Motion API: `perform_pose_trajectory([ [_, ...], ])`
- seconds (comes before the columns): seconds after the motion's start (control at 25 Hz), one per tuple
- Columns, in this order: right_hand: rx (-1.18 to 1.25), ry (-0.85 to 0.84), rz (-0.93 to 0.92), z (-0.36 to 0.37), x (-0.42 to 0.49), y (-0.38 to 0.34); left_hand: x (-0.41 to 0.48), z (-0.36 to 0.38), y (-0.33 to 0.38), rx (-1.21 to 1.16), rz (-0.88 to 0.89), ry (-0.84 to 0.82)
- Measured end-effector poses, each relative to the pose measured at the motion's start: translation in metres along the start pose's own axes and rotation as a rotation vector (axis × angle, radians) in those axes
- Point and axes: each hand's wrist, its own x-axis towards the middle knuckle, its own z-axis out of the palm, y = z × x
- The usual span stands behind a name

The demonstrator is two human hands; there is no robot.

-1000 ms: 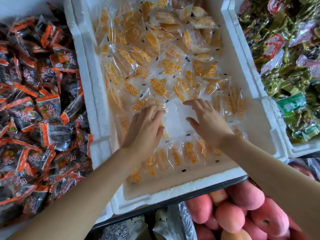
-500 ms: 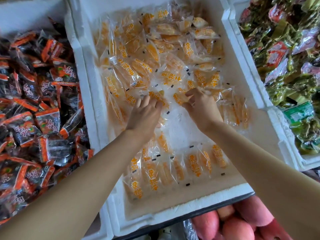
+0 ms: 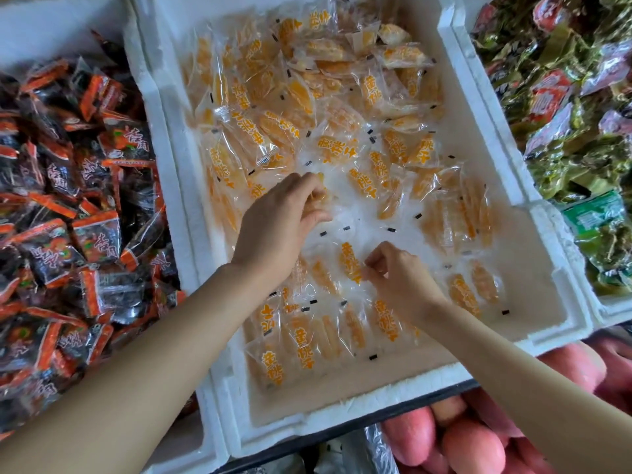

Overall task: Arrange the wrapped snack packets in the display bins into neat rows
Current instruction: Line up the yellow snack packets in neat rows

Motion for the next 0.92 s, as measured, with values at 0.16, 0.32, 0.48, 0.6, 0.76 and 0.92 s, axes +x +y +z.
perform_pose_trajectory([
  [0.16,-0.074,0.075,-0.152,-0.007,-0.008,-0.005,-0.010,0.013,0.019,-0.450,-0.309,0.011],
  [0.32,0.467,0.152,-0.184,-0.031,-0.027,-0.021,-0.017,0.029,0.044,-0.797,-0.607,-0.037],
  [0.48,0.651,0.055,-0.053,-0.041,-0.029,-0.017,-0.023,0.041,0.057,-0.797,-0.587,-0.081],
  [0.6,0.406,0.092,-0.002,-0.046,-0.019,-0.003,-0.028,0.049,0.049,-0.301,-0.344,-0.178],
  [0.76,0.122,0.129,0.065,-0.038,0.001,0.008,-0.040,0.056,0.028,0.210,0.023,-0.241],
  [0.92,0.078,0.073,0.066,-0.016,0.009,0.009,-0.050,0.067,0.018,0.294,0.087,-0.241],
])
